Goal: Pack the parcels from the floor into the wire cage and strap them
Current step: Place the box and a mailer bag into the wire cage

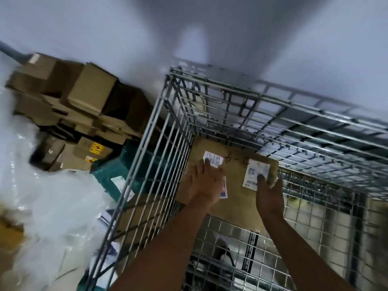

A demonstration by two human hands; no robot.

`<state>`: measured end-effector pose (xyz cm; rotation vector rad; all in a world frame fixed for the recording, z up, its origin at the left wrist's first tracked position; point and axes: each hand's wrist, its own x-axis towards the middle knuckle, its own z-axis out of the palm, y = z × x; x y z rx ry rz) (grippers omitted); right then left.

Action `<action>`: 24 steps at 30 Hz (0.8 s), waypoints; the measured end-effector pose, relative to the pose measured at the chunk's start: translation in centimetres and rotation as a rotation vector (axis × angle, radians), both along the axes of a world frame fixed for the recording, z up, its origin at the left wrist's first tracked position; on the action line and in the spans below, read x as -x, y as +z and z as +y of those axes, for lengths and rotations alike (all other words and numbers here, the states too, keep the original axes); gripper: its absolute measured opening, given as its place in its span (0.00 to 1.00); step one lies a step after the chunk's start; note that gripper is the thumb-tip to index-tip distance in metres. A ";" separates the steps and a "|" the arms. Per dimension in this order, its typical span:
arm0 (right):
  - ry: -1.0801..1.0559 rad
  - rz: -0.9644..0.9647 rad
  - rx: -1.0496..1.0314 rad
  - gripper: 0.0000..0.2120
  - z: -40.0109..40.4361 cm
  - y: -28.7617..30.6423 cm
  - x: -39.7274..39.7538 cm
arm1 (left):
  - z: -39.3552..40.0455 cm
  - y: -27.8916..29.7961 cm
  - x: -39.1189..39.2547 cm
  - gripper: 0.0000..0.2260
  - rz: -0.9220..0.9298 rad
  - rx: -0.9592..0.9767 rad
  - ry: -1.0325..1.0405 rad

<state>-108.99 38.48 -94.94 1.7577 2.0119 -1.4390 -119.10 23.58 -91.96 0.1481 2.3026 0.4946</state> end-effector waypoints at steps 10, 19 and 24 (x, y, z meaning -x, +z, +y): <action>0.466 0.185 0.091 0.33 -4.1 22.7 13.4 | 0.6 20.6 6.0 0.43 0.078 -0.289 0.207; 0.615 0.377 -0.031 0.34 -12.4 35.6 21.0 | -8.0 32.2 11.3 0.28 0.351 -0.518 0.332; 0.826 0.406 0.009 0.35 -21.4 35.1 22.6 | -18.8 30.9 12.6 0.36 0.227 -0.491 0.633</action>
